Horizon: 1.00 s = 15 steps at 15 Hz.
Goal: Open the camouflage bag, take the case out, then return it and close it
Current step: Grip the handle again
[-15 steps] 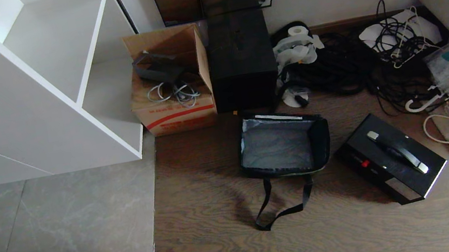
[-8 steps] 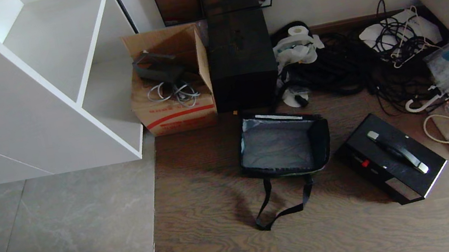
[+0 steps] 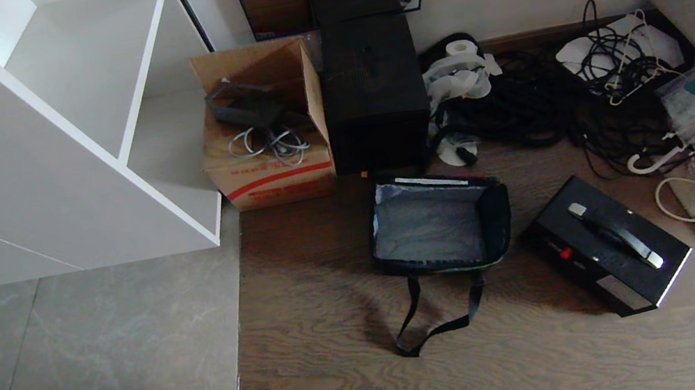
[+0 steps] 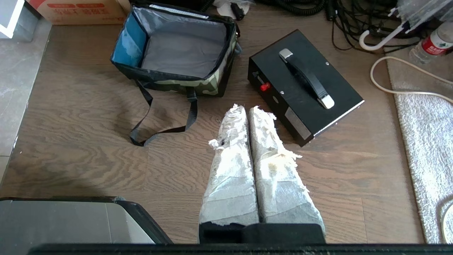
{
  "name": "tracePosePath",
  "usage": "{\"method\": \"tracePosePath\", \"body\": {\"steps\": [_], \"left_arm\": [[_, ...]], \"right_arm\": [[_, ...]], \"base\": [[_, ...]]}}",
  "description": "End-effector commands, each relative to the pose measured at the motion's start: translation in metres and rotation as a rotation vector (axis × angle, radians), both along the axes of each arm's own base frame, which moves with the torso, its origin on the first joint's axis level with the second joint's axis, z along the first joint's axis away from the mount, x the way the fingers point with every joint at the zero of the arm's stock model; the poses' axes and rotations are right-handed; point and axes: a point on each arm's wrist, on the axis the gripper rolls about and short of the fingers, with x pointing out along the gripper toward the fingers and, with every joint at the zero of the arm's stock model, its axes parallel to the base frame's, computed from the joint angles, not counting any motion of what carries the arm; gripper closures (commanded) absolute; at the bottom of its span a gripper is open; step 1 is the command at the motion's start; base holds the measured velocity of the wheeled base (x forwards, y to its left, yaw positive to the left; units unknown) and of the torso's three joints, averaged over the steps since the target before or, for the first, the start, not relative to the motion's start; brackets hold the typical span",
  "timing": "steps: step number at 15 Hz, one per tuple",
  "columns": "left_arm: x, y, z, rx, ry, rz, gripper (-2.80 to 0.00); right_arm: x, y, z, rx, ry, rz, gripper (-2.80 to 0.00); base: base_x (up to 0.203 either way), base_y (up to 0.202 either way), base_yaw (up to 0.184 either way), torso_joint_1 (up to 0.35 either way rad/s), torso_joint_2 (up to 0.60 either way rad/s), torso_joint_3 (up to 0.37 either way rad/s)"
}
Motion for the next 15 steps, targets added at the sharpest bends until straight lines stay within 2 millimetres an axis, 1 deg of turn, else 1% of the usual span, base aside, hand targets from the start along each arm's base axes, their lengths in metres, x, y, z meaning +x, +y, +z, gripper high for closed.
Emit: {"method": "tracePosePath", "body": {"steps": [1,13,14,15], "left_arm": [[0.001,0.0,-0.003,-0.001,0.009,0.001,0.0],[0.001,0.0,-0.003,-0.001,0.009,0.001,0.0],[0.001,0.0,-0.003,-0.001,0.009,0.001,0.0],[0.001,0.0,-0.003,-0.001,0.009,0.001,0.0]], "right_arm": [[0.001,0.0,0.0,-0.001,0.007,0.001,0.0],[0.0,0.0,0.001,-0.01,0.003,-0.001,0.0],[-0.001,0.0,0.004,-0.01,-0.007,-0.001,0.0],[-0.004,0.0,0.016,-0.01,-0.032,-0.001,0.0]], "base": [[0.0,0.0,0.0,0.0,0.0,0.0],[0.0,0.0,0.0,0.0,0.0,0.0],[0.0,0.0,0.0,0.0,0.0,0.0],[0.0,0.0,0.0,0.0,0.0,0.0]]}}
